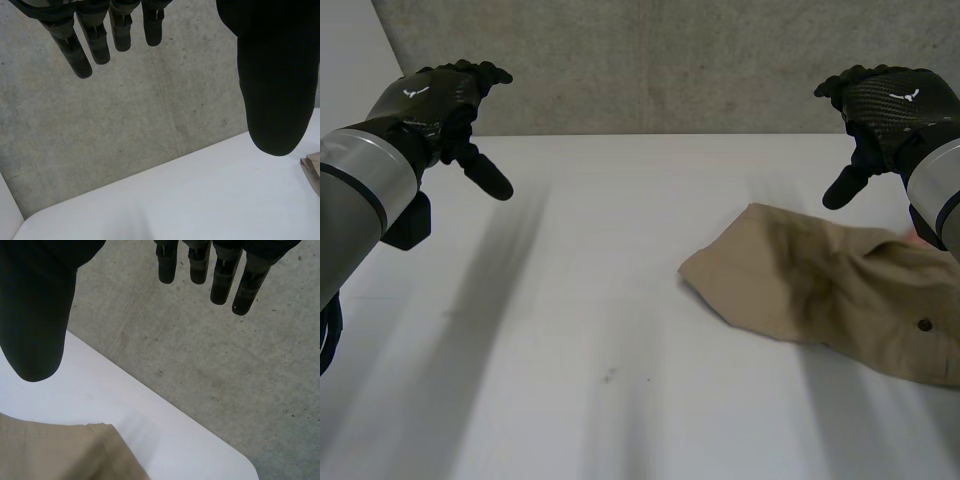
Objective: Fold the shorts.
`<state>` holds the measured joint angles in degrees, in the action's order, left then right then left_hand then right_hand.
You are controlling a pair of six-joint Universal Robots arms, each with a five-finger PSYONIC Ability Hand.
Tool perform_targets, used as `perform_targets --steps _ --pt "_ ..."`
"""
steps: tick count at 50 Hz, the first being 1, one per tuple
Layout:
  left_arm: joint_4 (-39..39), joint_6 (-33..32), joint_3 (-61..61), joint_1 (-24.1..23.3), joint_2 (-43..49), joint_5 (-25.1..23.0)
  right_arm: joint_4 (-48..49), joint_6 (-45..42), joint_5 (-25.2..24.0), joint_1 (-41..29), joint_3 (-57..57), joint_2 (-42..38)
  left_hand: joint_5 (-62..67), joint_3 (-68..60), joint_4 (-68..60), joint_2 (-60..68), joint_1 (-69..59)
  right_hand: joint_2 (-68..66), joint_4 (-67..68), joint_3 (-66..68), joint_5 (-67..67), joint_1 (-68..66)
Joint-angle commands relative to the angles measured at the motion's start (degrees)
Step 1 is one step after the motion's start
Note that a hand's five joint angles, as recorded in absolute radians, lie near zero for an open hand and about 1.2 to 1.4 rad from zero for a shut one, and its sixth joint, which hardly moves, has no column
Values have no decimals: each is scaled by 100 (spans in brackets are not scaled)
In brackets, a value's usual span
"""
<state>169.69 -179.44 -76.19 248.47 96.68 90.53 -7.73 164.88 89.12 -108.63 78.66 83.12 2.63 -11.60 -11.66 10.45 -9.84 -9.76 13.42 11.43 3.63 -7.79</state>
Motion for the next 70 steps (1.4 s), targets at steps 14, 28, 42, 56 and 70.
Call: perform_targets --steps 14,28,42,56,70 --pt "12 6 -10 -1 0 0 0 0 0 0 9 11 -263 160 166 -45 -16 -24 -342 -143 -363 -221" --pt "12 6 -27 -9 0 0 9 0 0 -9 17 11 -263 160 166 -45 -16 -24 -342 -143 -363 -221" --pt "100 -3 -45 8 0 0 9 0 0 -9 44 2 -263 160 166 -45 -16 -24 -342 -143 -363 -221" --pt "152 -65 -36 43 228 0 114 -87 -9 -9 96 -15 -225 122 128 -7 -54 -24 -342 -143 -363 -221" --pt "2173 -1496 403 17 2450 -9 220 -1177 -211 -211 465 -226 212 -315 -309 431 -491 -24 -342 -143 -363 -221"
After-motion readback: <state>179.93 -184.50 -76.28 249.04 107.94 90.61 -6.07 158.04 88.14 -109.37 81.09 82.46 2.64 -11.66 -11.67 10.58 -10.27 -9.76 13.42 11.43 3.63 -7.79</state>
